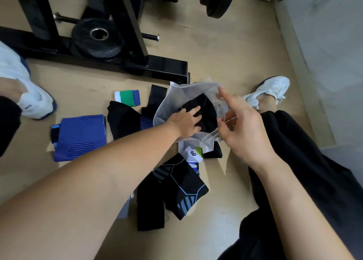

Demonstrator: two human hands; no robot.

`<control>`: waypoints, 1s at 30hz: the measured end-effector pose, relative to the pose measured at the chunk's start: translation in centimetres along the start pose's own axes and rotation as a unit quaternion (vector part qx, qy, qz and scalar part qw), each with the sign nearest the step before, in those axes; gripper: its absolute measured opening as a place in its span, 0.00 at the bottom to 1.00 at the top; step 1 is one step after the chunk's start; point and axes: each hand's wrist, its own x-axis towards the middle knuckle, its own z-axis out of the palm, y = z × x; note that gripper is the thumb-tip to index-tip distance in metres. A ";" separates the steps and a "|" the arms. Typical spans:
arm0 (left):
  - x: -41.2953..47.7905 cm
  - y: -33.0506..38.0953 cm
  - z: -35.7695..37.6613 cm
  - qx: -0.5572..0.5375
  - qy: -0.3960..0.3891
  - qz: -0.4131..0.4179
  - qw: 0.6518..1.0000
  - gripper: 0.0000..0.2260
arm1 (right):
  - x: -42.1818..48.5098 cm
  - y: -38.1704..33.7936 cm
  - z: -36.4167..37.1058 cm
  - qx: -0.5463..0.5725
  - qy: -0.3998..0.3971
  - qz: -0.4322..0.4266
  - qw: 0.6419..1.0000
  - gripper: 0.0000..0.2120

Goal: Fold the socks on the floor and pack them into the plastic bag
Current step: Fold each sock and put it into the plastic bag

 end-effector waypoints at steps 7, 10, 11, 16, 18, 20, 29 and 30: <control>0.9 -0.7 1.2 -0.035 0.150 0.109 0.982 0.17 | -0.3 -0.3 0.3 0.002 -0.012 -0.003 1.000 0.33; 1.0 -0.6 1.5 -0.022 0.275 0.156 0.949 0.19 | -0.4 -0.1 0.2 0.014 -0.009 0.001 1.000 0.34; 1.1 -0.7 1.6 -0.014 0.281 0.150 0.948 0.21 | -0.4 -0.1 0.1 0.015 -0.008 0.002 1.000 0.34; 1.0 -0.4 2.1 0.065 0.014 -0.010 0.998 0.31 | -0.1 0.0 0.0 0.013 -0.009 0.007 1.000 0.35; 0.9 -0.1 2.3 0.025 -0.030 -0.020 0.999 0.31 | 0.0 0.1 0.2 0.006 -0.014 0.007 1.000 0.35; 0.7 0.1 2.5 -0.009 -0.067 -0.017 0.998 0.29 | -0.1 0.1 0.4 -0.004 -0.024 0.003 1.000 0.35; -4.9 0.7 -0.2 -0.316 0.000 -0.034 0.948 0.27 | -0.5 0.3 1.4 -0.017 -0.062 0.000 0.998 0.37; -6.1 0.4 -0.8 -0.314 0.030 -0.027 0.949 0.25 | -0.5 0.3 1.6 -0.022 -0.068 -0.004 0.997 0.37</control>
